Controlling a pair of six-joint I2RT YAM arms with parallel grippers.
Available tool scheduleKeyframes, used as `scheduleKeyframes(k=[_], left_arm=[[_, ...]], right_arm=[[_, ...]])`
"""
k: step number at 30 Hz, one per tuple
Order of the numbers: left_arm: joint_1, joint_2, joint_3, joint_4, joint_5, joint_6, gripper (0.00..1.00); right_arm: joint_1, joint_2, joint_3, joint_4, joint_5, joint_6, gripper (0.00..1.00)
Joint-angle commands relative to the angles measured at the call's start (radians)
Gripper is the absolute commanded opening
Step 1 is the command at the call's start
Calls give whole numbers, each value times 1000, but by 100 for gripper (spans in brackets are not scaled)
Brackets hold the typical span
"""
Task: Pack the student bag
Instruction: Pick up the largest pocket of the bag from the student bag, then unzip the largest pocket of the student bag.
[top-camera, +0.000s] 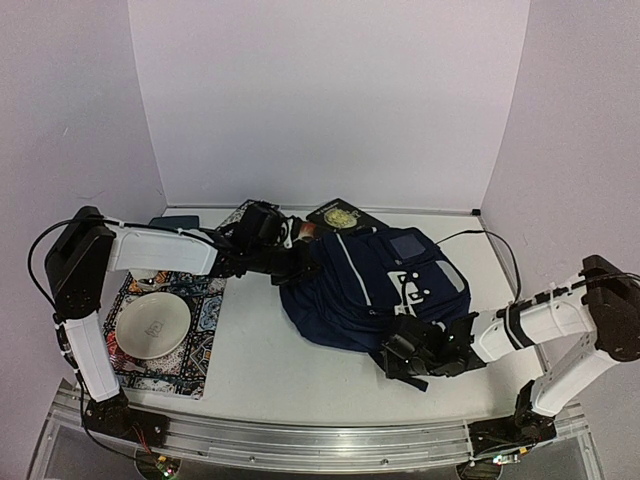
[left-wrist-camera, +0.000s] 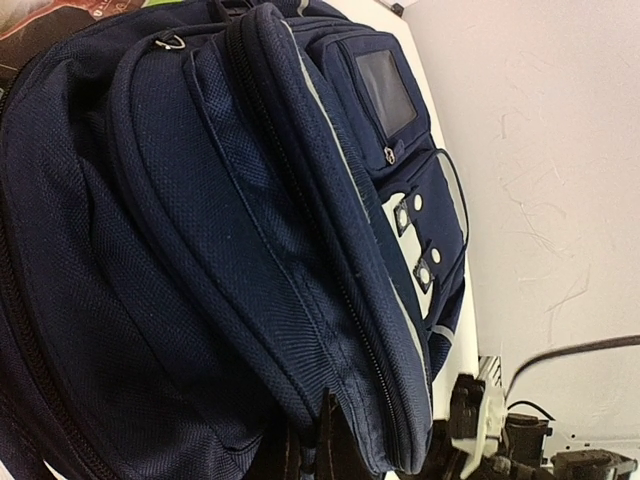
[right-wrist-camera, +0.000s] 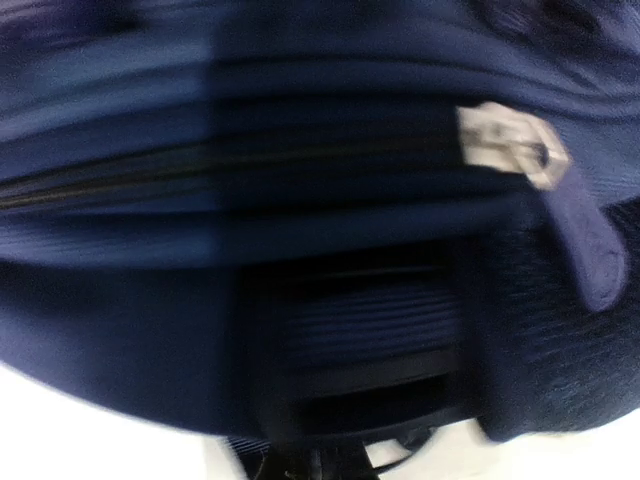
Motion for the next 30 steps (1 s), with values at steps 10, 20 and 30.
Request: scheduleKeyframes(k=[10,20,30], left_arm=[[-93,14,-45,287,-151,-121,0],[-111,2,-101,314,-180,-92,4],[-90,-118,-209,299,-220,76,43]], right_arm=[[96,87,314,37,-126,-143,0],[96,136,387,63,-140,-229,3],[96,69,364,-107,-164,-296,36]])
